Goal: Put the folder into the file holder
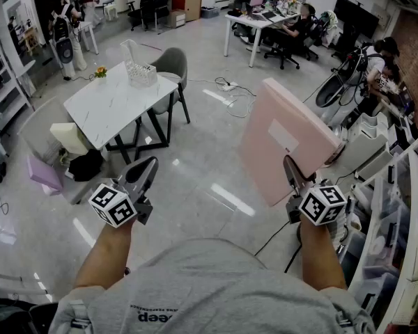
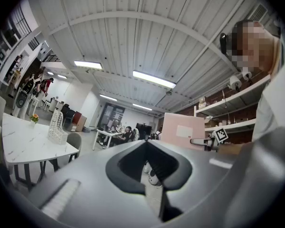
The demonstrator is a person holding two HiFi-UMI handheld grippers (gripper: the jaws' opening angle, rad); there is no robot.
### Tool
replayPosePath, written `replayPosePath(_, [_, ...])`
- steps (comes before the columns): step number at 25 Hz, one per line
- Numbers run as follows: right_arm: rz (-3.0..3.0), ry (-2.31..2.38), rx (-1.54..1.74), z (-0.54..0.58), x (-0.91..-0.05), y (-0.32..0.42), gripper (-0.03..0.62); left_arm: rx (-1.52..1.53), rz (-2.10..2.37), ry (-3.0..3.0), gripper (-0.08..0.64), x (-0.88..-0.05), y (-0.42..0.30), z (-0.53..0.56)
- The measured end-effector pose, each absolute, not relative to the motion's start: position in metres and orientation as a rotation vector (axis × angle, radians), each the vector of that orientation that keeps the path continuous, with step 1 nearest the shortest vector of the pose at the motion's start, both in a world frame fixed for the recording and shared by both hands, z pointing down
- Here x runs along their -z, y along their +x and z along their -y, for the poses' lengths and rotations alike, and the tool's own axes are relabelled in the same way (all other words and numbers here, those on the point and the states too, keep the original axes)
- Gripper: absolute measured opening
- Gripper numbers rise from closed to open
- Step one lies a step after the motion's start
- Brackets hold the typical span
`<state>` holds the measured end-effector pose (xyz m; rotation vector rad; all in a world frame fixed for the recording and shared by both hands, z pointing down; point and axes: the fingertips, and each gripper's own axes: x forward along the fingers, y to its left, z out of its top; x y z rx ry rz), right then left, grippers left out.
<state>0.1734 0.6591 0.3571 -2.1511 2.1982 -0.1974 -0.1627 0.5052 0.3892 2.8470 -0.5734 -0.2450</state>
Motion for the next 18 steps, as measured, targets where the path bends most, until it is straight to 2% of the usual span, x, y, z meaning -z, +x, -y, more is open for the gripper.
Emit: replayPosePath(18, [-2.204, -2.107, 0.246, -0.633, -0.360, 0.206, 0.127, 0.247, 0.567, 2.844, 0.058, -0.388, -0.121, -0.488])
